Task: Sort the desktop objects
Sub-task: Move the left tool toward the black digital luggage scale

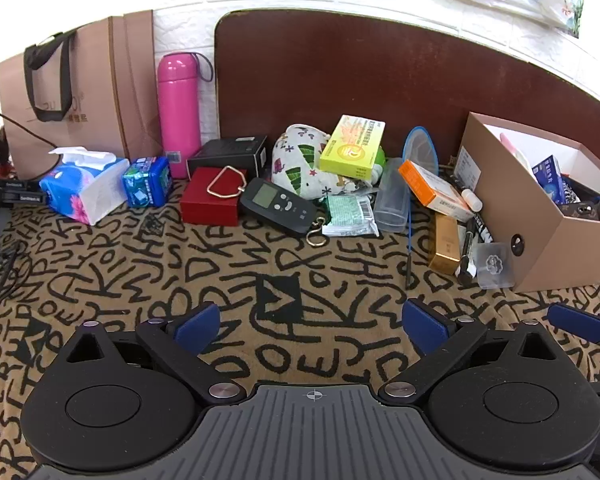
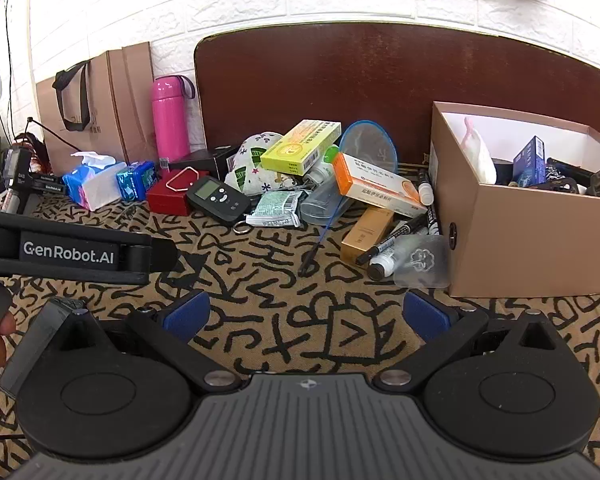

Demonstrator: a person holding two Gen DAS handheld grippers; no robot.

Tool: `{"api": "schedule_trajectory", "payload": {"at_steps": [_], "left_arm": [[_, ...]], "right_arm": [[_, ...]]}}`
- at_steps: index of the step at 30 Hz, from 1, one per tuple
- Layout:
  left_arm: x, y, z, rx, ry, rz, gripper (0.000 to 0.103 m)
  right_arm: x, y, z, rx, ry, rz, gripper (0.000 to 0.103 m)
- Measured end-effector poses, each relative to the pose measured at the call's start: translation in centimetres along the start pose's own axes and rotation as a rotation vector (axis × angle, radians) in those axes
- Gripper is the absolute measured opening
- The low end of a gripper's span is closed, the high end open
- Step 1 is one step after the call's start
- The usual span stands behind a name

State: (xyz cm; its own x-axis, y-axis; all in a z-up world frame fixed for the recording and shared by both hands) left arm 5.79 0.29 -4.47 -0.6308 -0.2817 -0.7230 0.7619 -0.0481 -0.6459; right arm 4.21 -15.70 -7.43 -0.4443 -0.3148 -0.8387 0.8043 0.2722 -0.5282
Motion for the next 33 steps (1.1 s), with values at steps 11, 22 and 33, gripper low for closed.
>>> {"api": "schedule_trajectory", "payload": {"at_steps": [11, 22, 33], "left_arm": [[-0.7, 1.5, 0.2, 0.006, -0.004, -0.021, 0.102], [-1.5, 3.2, -0.1, -0.009, -0.005, -0.039, 0.102], [-1.9, 4.7, -0.1, -0.018, -0.001, -0.056, 0.102]], "right_arm": [[0.2, 1.5, -0.4, -0.017, 0.003, -0.030, 0.102], [-0.5, 3.6, -1.0, -0.040, -0.024, -0.044, 0.103], [-0.5, 5.1, -0.8, -0.040, -0.020, -0.065, 0.103]]}}
Point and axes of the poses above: each gripper's, at about its wrist camera, not at the fingertips, and y roughly the way its jaws point, z to its right, x to its underside, the point moved 6 cm from there along y, roughly the way its jaws point, and after that the axes turned 15 degrees about -y, right-handed, at the moved point
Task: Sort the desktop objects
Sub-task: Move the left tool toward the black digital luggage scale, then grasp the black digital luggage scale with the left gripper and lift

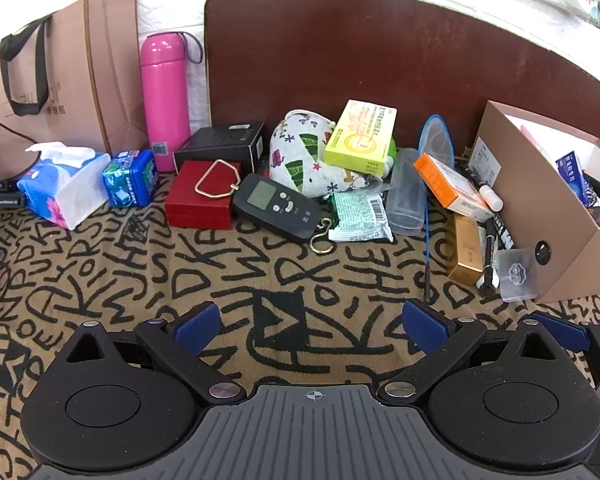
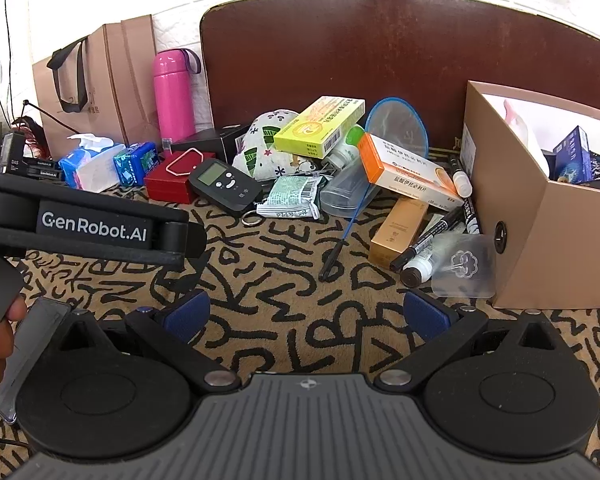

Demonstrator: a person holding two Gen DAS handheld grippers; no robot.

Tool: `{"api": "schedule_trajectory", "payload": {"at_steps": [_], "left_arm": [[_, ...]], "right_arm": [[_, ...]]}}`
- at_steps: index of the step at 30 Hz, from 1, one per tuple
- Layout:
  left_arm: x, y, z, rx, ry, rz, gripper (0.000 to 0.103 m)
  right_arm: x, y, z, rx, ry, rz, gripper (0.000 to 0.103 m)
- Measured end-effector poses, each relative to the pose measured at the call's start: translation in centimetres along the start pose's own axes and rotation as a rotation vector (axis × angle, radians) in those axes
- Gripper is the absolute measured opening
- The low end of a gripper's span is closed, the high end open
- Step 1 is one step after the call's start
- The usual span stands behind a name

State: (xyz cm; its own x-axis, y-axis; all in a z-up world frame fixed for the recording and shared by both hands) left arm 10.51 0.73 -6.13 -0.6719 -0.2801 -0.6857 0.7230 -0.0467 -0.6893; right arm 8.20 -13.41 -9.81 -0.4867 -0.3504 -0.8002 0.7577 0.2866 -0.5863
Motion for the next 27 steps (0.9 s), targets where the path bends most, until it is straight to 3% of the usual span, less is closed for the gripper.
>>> {"api": "schedule_trajectory", "payload": {"at_steps": [14, 22, 27], "left_arm": [[-0.4, 2.2, -0.8, -0.004, -0.013, -0.025, 0.102], [-2.7, 4.2, -2.1, -0.010, -0.034, -0.013, 0.102], [-4.5, 6.5, -3.0, 0.019, -0.076, -0.044, 0.091]], "right_arm": [[-0.2, 2.3, -0.3, -0.025, -0.021, -0.024, 0.103], [-1.6, 4.7, -1.2, -0.065, -0.057, -0.007, 0.102], [-3.3, 6.6, -1.5, -0.065, -0.103, 0.031, 0.101]]}}
Point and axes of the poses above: each gripper's, at about its wrist camera, not at the fingertips, and y roughly the way its jaws point, z to its right, x to its underside, the point moved 6 cm from there along y, roughly the way its jaws point, and after that the axes turned 15 degrees about -y, right-handed, at the moved point
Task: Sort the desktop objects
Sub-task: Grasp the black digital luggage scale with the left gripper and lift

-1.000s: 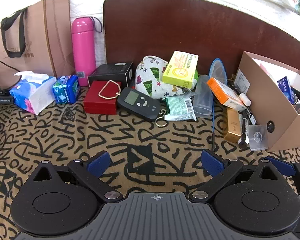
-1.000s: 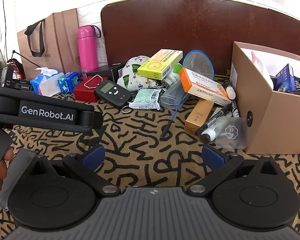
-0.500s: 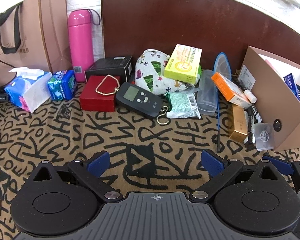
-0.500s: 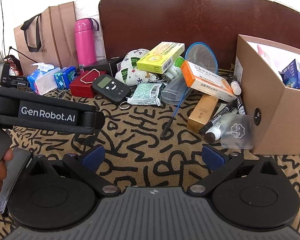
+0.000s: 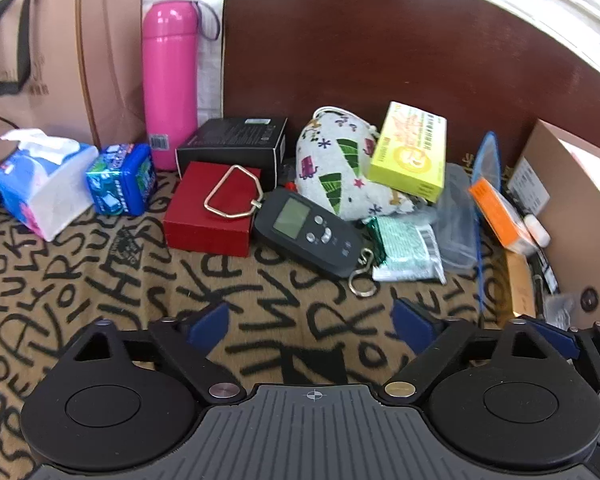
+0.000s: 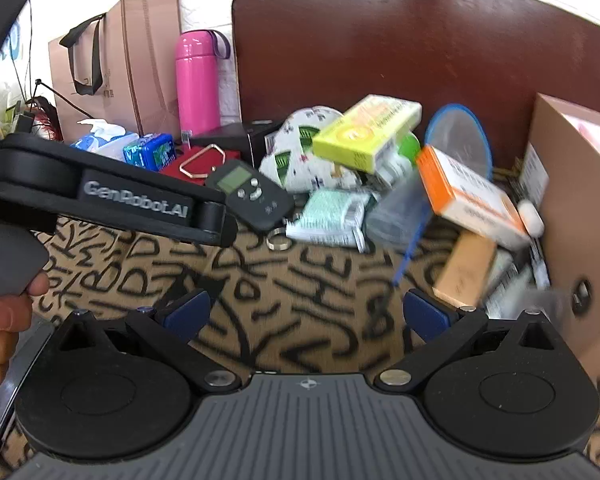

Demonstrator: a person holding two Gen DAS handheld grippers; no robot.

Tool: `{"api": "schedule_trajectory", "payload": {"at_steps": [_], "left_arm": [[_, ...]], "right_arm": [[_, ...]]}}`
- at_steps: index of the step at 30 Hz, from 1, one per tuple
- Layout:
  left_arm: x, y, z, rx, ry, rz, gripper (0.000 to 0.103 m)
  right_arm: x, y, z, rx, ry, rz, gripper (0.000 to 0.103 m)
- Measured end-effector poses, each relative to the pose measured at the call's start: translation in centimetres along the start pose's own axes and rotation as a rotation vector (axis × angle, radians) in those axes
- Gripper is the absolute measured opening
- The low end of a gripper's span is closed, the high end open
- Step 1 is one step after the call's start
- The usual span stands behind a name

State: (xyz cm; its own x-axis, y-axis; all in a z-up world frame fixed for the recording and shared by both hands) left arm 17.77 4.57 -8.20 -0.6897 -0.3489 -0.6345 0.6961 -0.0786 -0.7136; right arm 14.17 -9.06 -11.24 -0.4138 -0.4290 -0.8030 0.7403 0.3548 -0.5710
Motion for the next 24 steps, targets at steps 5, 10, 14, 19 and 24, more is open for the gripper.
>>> {"api": "schedule_trajectory", "payload": {"at_steps": [5, 10, 14, 19, 24], "left_arm": [[-1.7, 1.8, -0.8, 0.008, -0.051, -0.009, 0.087], [-3.1, 3.4, -1.5, 0.019, -0.082, -0.020, 0.086], [-4.0, 4.7, -1.7, 0.033, -0.089, -0.025, 0.085], [-4.7, 6.1, -2.0, 0.076, -0.146, -0.056, 0.082], [-4.0, 7.8, -2.3, 0.097, -0.197, -0.114, 0.083]], "right_arm": [[-1.5, 1.9, 0.4, -0.025, -0.009, 0.024, 0.096], [-3.6, 4.1, -0.3, -0.083, -0.105, 0.078, 0.093], [-5.1, 6.1, -0.9, -0.149, -0.192, 0.102, 0.084], [-5.8, 8.5, -0.7, -0.169, -0.233, 0.086, 0.080], [-5.4, 10.8, -1.0, -0.247, -0.229, 0.043, 0.070]]}}
Point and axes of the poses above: each gripper's, at about its wrist camera, not at the fingertips, and y roughly the way its jaws point, z to its right, x to its underside, the point moved 6 cm from there along y, roughly the way its jaws point, and after that the axes turned 15 degrees about -y, right-handed, at the moved point
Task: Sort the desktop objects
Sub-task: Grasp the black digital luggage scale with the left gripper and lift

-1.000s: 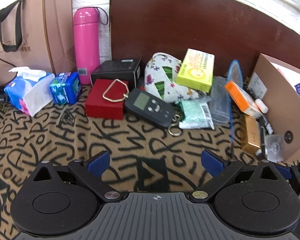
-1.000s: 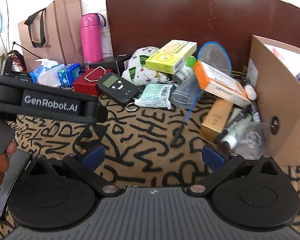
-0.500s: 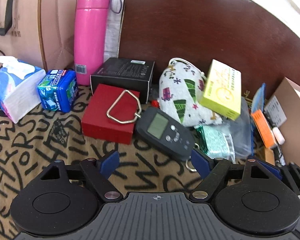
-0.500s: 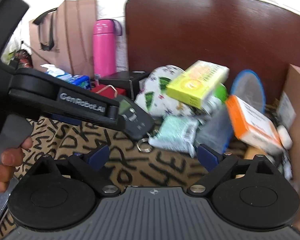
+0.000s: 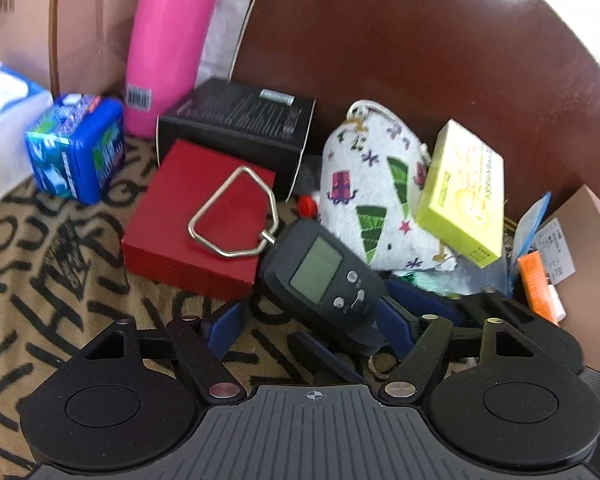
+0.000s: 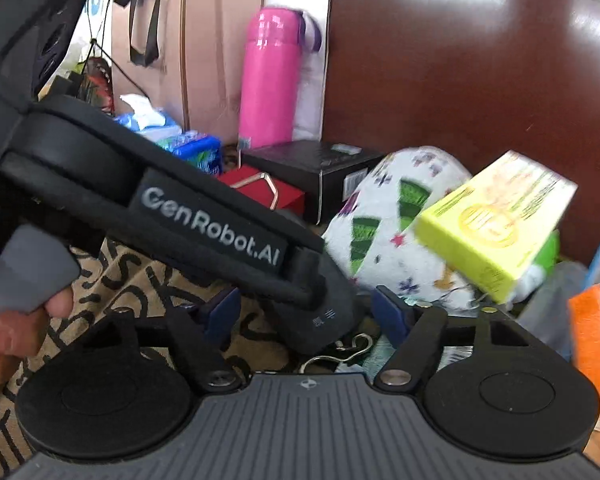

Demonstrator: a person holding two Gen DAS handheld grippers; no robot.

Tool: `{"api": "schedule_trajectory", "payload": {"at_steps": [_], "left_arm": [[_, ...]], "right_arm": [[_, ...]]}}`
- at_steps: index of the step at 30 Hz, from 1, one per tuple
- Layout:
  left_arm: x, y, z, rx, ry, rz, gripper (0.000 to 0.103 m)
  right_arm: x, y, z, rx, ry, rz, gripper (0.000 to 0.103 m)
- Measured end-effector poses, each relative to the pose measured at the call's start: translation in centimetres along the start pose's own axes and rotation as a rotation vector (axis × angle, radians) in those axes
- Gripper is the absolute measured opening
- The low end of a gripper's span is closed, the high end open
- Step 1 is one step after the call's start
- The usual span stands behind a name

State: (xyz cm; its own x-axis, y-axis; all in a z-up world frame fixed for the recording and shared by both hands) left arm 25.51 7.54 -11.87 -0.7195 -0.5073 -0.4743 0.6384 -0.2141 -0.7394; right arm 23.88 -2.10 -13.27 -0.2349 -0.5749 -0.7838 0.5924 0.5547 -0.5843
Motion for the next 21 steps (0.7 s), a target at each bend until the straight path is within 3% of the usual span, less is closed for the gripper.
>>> {"api": "schedule_trajectory", "payload": {"at_steps": [3, 4, 7, 14, 21], "left_arm": [[0.1, -0.1, 0.0, 0.002, 0.019, 0.011, 0.081], [0.1, -0.2, -0.1, 0.004, 0.022, 0.014, 0.067], [0.4, -0.7, -0.4, 0.024, 0.003, 0.002, 0.063], [4.3, -2.9, 0.0, 0.029, 0.025, -0.047, 0.062], [11.5, -6.0, 1.6, 0.067, 0.048, -0.124, 0.062]], "right_arm": [[0.2, -0.1, -0.6, -0.003, -0.016, -0.015, 0.061], [0.4, -0.4, -1.0, -0.023, -0.015, -0.016, 0.059], [1.2, -1.7, -2.3, -0.052, -0.027, -0.013, 0.054], [3.5, -5.8, -4.8, -0.055, 0.044, -0.035, 0.053], [7.8, -12.7, -7.4, -0.059, 0.088, -0.047, 0.053]]}}
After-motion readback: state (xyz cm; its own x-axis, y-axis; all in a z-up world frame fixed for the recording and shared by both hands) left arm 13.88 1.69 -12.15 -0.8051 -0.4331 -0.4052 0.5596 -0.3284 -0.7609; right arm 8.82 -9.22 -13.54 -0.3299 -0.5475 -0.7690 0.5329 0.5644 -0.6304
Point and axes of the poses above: each gripper's, at about its wrist camera, not at the fingertips, and y roughly the way its jaws point, z to its right, x to its underside, the point moved 6 cm from there along y, roughly the way its jaws point, and after that the axes turned 15 degrees about -y, right-handed, at the moved point
